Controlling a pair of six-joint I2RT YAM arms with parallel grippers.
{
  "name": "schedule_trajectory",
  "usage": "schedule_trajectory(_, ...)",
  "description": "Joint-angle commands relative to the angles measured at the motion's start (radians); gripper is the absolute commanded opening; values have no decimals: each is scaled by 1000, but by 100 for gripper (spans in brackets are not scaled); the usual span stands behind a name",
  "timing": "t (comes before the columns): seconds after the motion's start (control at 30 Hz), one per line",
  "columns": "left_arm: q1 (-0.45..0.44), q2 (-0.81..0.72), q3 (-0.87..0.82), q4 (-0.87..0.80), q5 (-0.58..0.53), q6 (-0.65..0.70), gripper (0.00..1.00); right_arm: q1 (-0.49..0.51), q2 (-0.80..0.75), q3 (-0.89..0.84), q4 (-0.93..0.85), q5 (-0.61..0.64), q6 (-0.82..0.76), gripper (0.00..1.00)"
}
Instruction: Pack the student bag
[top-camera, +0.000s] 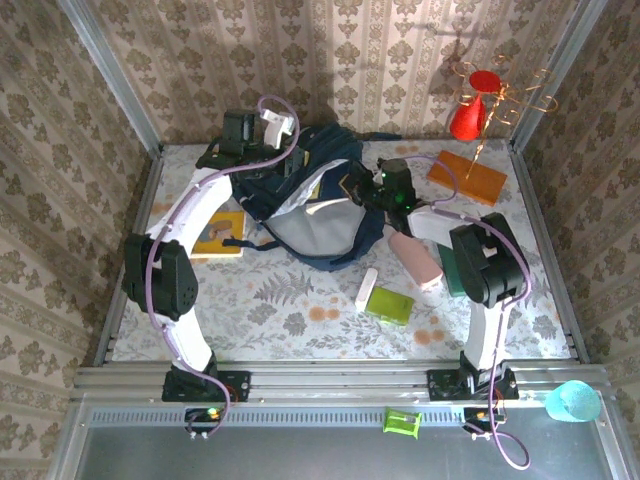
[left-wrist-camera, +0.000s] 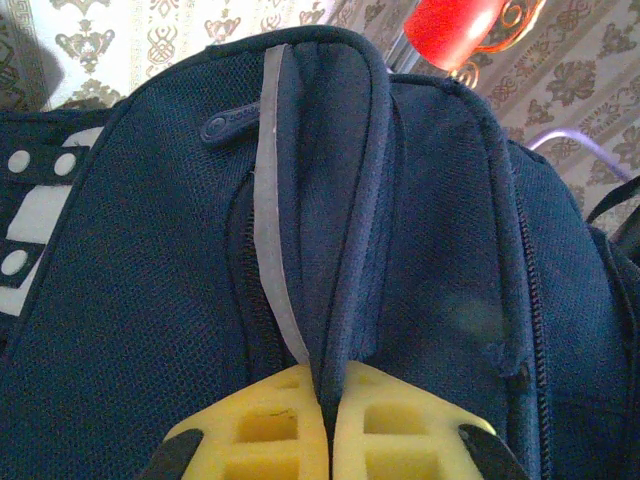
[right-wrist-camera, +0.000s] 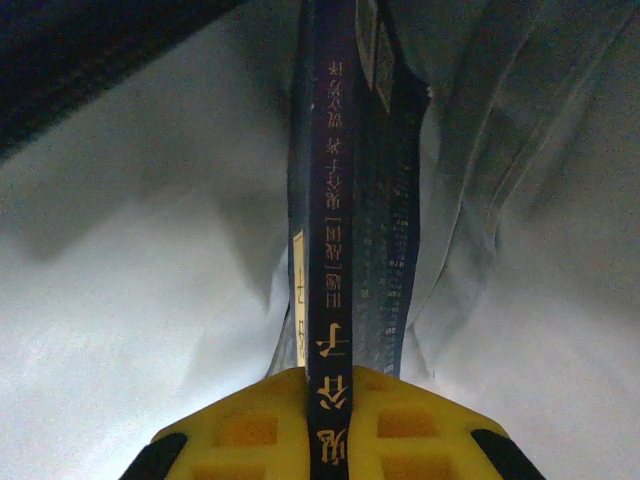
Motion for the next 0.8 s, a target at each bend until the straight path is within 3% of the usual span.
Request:
schedule_trajectory(0.0, 1, -14, 59, 132, 64, -32, 0, 61, 48, 84, 60, 284, 65, 0)
schedule_trajectory(0.23, -7, -8, 68, 127, 66, -34, 0, 173, 234, 311, 46, 591, 120, 0)
schedule_trajectory(0.33, -10, -4, 70, 127, 69, -37, 0, 202, 305, 387, 38, 634, 134, 0)
schedule_trajectory(0.43, -9, -7, 70, 126, 63, -38, 0, 217, 322, 420, -37, 633, 106, 13)
schedule_trajectory(0.57, -9, -10, 68, 124, 51, -40, 0, 218, 244, 307, -61, 642, 42, 34)
schedule_trajectory(0.77, -8, 1, 67, 129, 39, -52, 0, 187, 26, 30, -13, 566, -51, 45)
